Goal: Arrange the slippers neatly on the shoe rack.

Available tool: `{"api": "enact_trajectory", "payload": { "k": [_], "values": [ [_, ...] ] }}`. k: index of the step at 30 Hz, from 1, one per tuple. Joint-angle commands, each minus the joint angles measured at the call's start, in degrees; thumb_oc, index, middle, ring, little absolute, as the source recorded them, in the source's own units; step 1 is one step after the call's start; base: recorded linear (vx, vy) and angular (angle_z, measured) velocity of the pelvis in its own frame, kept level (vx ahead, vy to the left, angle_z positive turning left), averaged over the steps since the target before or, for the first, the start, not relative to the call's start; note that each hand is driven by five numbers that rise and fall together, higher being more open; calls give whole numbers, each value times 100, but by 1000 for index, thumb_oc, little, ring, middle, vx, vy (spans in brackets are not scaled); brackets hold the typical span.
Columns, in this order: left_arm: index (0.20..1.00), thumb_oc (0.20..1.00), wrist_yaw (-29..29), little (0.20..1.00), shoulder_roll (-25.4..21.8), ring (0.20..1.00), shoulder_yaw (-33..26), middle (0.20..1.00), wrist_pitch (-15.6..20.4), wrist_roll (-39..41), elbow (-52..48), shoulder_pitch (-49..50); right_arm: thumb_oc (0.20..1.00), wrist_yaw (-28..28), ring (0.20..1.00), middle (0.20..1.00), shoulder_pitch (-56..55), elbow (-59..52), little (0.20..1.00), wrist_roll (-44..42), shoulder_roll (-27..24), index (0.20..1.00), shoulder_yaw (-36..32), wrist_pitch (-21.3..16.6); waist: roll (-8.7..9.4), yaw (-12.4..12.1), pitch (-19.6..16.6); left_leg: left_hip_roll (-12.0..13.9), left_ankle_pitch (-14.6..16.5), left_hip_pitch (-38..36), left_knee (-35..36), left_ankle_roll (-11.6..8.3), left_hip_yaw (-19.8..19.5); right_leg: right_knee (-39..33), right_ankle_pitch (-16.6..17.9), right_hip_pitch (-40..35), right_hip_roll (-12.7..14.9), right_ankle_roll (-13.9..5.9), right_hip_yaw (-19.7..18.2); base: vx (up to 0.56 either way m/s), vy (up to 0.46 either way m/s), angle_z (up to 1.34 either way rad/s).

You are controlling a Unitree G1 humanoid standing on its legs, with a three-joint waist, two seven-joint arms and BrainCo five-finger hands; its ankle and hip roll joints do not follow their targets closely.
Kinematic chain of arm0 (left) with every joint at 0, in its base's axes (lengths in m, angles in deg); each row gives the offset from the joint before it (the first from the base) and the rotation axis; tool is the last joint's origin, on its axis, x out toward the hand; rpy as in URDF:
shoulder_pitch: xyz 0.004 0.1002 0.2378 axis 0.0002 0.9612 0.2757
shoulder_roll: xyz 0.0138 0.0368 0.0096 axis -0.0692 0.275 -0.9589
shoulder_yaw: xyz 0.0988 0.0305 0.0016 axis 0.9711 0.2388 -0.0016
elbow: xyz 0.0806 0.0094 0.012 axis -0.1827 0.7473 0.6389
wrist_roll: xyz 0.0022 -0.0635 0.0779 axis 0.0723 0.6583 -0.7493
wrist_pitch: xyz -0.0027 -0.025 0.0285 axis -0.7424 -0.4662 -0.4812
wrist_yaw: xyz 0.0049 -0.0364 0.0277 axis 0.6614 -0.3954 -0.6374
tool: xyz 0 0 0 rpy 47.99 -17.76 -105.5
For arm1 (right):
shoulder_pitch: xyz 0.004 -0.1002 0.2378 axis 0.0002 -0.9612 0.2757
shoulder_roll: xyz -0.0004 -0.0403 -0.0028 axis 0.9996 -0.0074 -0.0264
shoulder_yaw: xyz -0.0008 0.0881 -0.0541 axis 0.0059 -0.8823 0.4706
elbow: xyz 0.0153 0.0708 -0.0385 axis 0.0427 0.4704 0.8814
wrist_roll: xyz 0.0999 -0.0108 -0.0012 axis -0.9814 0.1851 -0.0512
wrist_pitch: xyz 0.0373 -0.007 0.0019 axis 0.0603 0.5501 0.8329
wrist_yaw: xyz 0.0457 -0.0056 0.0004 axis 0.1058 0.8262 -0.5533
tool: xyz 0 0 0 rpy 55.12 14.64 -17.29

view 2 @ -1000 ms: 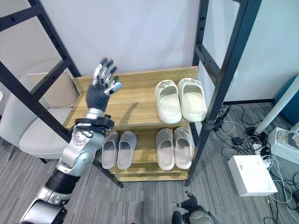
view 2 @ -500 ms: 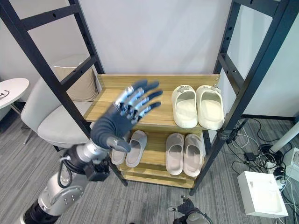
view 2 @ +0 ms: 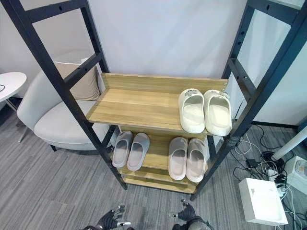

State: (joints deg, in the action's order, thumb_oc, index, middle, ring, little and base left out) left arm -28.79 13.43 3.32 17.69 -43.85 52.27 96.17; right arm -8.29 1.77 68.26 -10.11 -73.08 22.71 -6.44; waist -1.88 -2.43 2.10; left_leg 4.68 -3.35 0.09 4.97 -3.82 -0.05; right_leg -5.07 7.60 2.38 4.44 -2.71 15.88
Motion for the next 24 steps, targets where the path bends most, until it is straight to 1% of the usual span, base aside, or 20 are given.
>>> {"api": "enact_trajectory", "payload": {
  "k": [1,3,4,7,10,11,17,20,24],
  "values": [
    [1000,1000,-325,1000,58,1000,-375,1000,284,-112,312,-693,1000,119,1000,1000,386,-74,1000,-171,5,1000,-28,-126,195,-43,161,-261,172,-33,3,130,-118,7,-615,-419,129,-384,65,0,0,0],
    [1000,1000,-466,1000,188,1000,-612,1000,261,-198,794,-759,1000,126,1000,1000,399,-12,1000,-199,14,1000,-90,-128,201,-50,157,-266,172,-37,3,131,-116,7,-615,-423,131,-381,69,0,0,0],
    [1000,1000,-555,1000,315,1000,-821,1000,233,-213,1327,-825,1000,130,1000,1000,412,72,1000,-239,38,1000,-135,-129,207,-56,140,-270,173,-47,3,133,-108,7,-621,-432,132,-379,73,0,0,0],
    [1000,1000,-632,1000,486,1000,-1101,1000,170,-275,2062,-971,1000,112,1000,1000,460,233,1000,-266,76,1000,-173,-135,213,-57,128,-266,181,-65,3,132,-98,7,-638,-451,128,-371,60,0,0,0],
    [1000,1000,-658,1000,601,1000,-1339,1000,128,-254,2578,-1087,1000,108,1000,1000,518,385,1000,-294,127,1000,-203,-149,234,-52,106,-262,194,-92,3,130,-86,7,-658,-480,119,-363,52,0,0,0],
    [1000,1000,-705,1000,622,1000,-1521,1000,106,-193,2786,-1135,1000,106,1000,1000,550,417,1000,-310,137,1000,-226,-154,242,-54,102,-256,194,-98,3,126,-79,7,-665,-485,121,-359,49,0,0,0],
    [1000,1000,-786,1000,640,1000,-1861,1000,98,-94,3149,-1224,1000,100,1000,1000,633,560,1000,-362,144,1000,-284,-159,263,-43,69,-244,215,-141,3,116,-38,7,-684,-512,112,-345,21,0,0,0],
    [1000,1000,-812,1000,626,1000,-1919,1000,133,-42,3171,-1261,1000,100,1000,1000,642,628,1000,-370,158,1000,-299,-164,268,-38,52,-240,220,-157,3,111,-21,7,-691,-520,105,-345,17,0,0,0],
    [1000,1000,-838,1000,612,1000,-1852,1000,182,-19,3047,-1312,1000,109,1000,1000,646,667,1000,-362,147,1000,-299,-162,258,-19,52,-233,219,-165,3,109,-10,7,-682,-523,112,-348,5,0,-1,-2]
  ]
}}
